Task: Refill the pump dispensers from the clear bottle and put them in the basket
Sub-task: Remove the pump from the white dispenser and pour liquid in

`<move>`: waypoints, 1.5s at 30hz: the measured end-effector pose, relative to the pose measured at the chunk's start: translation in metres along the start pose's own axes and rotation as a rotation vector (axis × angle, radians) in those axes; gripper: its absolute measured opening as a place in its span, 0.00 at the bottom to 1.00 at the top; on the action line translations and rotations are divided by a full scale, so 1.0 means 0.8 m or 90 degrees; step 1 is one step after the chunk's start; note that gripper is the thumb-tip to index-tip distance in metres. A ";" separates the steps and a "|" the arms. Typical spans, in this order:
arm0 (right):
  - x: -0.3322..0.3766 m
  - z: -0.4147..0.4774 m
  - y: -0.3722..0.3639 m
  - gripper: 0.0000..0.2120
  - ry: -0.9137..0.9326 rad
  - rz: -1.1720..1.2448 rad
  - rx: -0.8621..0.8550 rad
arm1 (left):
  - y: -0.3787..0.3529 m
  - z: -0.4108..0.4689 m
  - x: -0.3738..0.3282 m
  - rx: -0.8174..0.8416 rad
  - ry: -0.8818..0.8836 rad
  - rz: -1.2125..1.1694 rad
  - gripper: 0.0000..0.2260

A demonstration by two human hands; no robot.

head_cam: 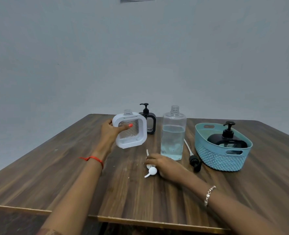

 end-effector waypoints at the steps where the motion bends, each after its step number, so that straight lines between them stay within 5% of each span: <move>1: -0.002 0.000 0.000 0.23 -0.008 0.003 0.002 | -0.002 0.000 -0.001 0.003 0.000 -0.004 0.19; 8: -0.014 0.003 0.016 0.26 -0.030 0.043 -0.026 | -0.014 0.000 -0.004 0.016 -0.003 -0.010 0.14; 15: -0.031 -0.037 0.151 0.16 -0.115 0.179 -0.608 | -0.019 0.001 0.003 0.011 -0.001 -0.039 0.17; 17: -0.054 -0.047 0.168 0.17 -0.190 0.240 -0.684 | -0.022 0.001 0.001 0.011 -0.007 -0.051 0.18; 22: -0.117 -0.033 0.147 0.39 -0.324 0.514 -0.559 | -0.029 0.006 -0.004 0.017 -0.021 -0.049 0.18; 27: -0.114 -0.015 0.127 0.24 -0.312 0.640 -0.425 | -0.034 0.004 -0.008 0.027 -0.031 -0.009 0.20; 37: -0.114 -0.022 0.137 0.34 -0.391 0.432 -0.546 | -0.042 -0.006 -0.011 0.029 -0.043 0.045 0.17; 45: -0.048 0.004 0.242 0.34 -0.263 0.198 -0.574 | -0.033 -0.006 -0.033 -0.059 -0.085 0.105 0.25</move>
Point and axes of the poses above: each hand's wrist, its own z-axis towards the middle knuckle, its own y-axis out of the back of the hand, x = y × z, the point moved 8 cm from there along z, towards the middle knuckle, and after that the axes turned 4 degrees about z, right-handed, at the moved point
